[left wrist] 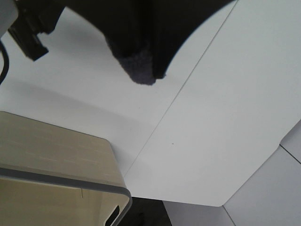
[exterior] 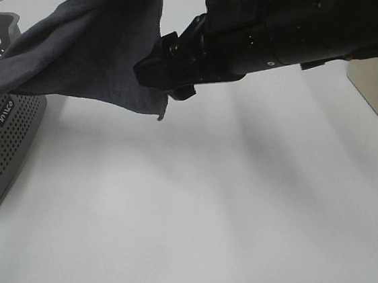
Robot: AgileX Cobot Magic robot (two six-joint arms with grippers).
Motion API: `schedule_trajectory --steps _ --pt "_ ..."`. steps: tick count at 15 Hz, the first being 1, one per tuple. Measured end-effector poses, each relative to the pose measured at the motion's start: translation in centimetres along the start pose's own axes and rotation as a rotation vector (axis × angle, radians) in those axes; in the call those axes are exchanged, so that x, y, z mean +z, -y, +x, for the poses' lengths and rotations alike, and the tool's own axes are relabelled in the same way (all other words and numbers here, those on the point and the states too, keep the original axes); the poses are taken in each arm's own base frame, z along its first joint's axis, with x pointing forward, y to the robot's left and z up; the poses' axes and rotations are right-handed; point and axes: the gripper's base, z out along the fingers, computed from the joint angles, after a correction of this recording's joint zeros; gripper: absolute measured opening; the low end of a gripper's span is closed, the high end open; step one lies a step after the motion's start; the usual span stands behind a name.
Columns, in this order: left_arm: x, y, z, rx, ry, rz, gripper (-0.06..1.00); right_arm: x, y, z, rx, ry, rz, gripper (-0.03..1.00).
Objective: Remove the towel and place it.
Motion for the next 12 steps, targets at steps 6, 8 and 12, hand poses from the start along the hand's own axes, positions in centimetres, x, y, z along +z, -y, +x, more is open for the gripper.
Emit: schedule_trajectory --steps 6,8,12 --pt "0.0 -0.2 -0.2 0.009 0.027 -0.026 0.00 1.9 0.1 1.2 0.014 -0.061 -0.030 0.54" --pt "0.0 -0.5 -0.1 0.044 0.008 -0.059 0.00 1.9 0.1 1.2 0.015 -0.061 -0.030 0.35" --pt "0.0 -0.8 0.3 0.086 -0.034 -0.087 0.00 1.9 -0.1 1.2 -0.011 -0.067 -0.056 0.01"
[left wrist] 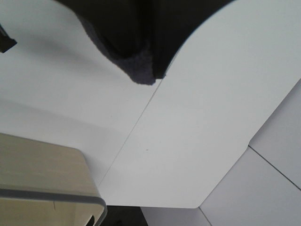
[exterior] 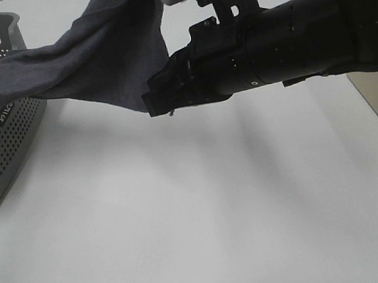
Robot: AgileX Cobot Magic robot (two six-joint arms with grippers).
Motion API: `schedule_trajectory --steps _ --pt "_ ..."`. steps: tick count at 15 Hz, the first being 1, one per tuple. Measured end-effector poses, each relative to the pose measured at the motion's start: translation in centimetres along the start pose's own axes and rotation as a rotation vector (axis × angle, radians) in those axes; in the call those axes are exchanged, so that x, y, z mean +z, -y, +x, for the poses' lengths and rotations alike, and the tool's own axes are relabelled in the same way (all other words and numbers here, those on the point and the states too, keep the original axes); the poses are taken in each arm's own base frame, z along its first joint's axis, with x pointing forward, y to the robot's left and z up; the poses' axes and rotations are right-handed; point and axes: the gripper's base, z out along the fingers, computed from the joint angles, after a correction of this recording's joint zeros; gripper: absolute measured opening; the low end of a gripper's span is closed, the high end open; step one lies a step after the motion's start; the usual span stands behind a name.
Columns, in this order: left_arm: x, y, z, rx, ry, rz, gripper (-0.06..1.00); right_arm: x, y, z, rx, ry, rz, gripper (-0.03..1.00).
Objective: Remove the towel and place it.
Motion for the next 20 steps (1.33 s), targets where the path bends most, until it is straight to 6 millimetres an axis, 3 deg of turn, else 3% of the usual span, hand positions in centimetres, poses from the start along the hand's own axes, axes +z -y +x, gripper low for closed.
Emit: schedule_trajectory --steps 5,9,10,13,17,18,20 --pt "-0.1 -0.5 1.1 0.102 -0.131 -0.057 0.00 -0.3 -1.6 1.4 -0.070 -0.170 -0.182 0.01" --pt "-0.2 -0.3 1.8 0.123 -0.219 -0.042 0.00 -1.0 -1.0 1.0 0.043 -0.361 -0.102 0.01" --pt "-0.2 -0.3 2.0 0.126 -0.233 -0.041 0.00 -1.3 -0.8 0.1 0.098 -0.397 -0.056 0.01" --pt "-0.3 -0.7 1.9 0.155 -0.232 -0.081 0.00 -3.6 1.0 -5.2 0.062 -0.438 0.185 0.01" --pt "-0.2 -1.4 1.0 0.181 -0.134 -0.154 0.00 -7.7 2.7 -11.5 -0.060 -0.349 0.466 0.01" --pt "-0.2 -2.1 0.8 0.180 -0.086 -0.188 0.00 -8.3 3.0 -12.1 -0.068 -0.340 0.508 0.01" --pt "-0.4 -3.5 0.3 0.172 0.012 -0.262 0.00 -11.0 3.6 -15.2 -0.107 -0.242 0.657 0.01"
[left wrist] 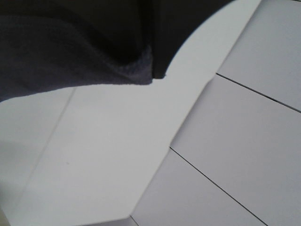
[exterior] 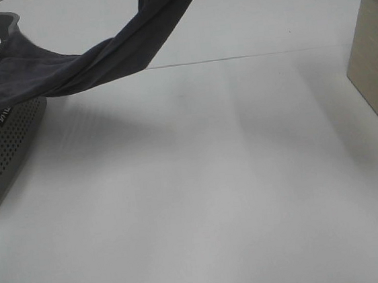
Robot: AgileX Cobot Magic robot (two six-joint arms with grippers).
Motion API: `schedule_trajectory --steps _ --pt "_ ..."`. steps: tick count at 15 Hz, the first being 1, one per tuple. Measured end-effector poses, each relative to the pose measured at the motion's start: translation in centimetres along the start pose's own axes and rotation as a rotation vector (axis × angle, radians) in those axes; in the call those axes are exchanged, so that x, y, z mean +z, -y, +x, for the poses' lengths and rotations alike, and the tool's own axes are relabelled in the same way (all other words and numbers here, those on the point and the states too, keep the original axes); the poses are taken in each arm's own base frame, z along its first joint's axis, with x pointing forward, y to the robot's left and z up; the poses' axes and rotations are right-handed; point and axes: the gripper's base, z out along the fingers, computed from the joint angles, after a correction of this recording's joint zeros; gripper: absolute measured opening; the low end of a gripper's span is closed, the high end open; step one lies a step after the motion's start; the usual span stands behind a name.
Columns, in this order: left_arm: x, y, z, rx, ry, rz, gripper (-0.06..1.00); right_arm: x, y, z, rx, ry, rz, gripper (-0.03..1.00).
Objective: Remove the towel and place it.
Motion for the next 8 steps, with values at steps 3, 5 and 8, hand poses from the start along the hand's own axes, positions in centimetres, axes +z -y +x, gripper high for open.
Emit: schedule_trajectory --steps 3,5,8 --pt "0.0 -1.9 -0.8 -0.012 0.156 -0.121 0.00 -3.7 3.1 -3.1 0.022 0.179 0.146 0.01" --pt "-0.3 -2.6 -1.6 -0.009 0.265 -0.186 0.00 -5.7 4.6 -4.5 0.018 0.295 0.226 0.01" --pt "-1.0 -3.3 -2.9 0.038 0.410 -0.286 0.00 -6.7 5.5 -5.6 -0.015 0.357 0.298 0.01"
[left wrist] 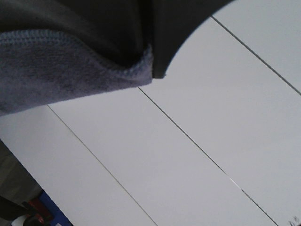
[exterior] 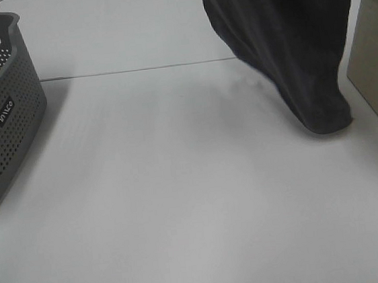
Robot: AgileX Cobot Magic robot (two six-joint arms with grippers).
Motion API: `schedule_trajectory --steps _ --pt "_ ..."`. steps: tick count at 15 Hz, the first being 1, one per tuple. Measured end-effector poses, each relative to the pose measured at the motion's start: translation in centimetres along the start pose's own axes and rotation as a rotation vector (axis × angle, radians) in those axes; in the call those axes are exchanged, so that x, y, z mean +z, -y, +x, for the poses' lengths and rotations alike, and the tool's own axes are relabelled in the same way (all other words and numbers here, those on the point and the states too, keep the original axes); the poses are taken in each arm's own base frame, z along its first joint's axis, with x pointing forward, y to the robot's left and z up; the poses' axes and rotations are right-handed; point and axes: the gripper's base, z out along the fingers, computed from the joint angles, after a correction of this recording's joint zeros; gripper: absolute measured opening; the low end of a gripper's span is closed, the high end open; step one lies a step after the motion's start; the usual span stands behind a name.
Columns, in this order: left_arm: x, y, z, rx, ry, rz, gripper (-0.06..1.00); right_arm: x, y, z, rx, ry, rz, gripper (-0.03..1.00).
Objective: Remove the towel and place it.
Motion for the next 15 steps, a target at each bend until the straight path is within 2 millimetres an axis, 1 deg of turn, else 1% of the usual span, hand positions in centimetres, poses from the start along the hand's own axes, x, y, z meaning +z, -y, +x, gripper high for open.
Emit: schedule_trajectory --steps 2,4,7,9,10,11,12,13,15 --pt "0.0 -0.2 -0.2 0.057 0.024 -0.024 0.00 1.1 -0.8 0.2 -0.035 -0.017 0.008 0.01" --pt "0.0 -0.6 0.1 0.096 0.013 -0.037 0.00 1.6 -1.0 0.0 -0.065 0.003 0.030 0.01" --pt "0.0 -1.9 1.3 0.113 -0.015 -0.069 0.00 2.0 -0.5 -0.4 -0.065 0.064 0.062 0.01" --pt "0.0 -2.9 2.2 0.118 -0.038 -0.094 0.00 2.8 -0.1 -0.3 -0.058 0.084 0.073 0.01" --pt "-0.1 -3.3 2.6 0.121 -0.048 -0.104 0.00 3.2 -0.2 -0.4 -0.062 0.101 0.069 0.01" --pt "0.1 -4.1 3.5 0.115 -0.053 -0.129 0.00 4.0 -1.3 -1.0 -0.079 0.180 0.039 0.01" --pt "0.3 -4.5 4.2 0.100 -0.052 -0.144 0.00 4.5 -1.8 -1.2 -0.090 0.212 0.025 0.01" --pt "0.4 -4.6 4.4 0.089 -0.044 -0.153 0.00 4.9 -2.2 -1.3 -0.098 0.223 0.018 0.01" --pt "1.4 -4.9 6.2 0.044 -0.008 -0.187 0.00 7.0 -3.3 -1.3 -0.119 0.253 0.006 0.01"
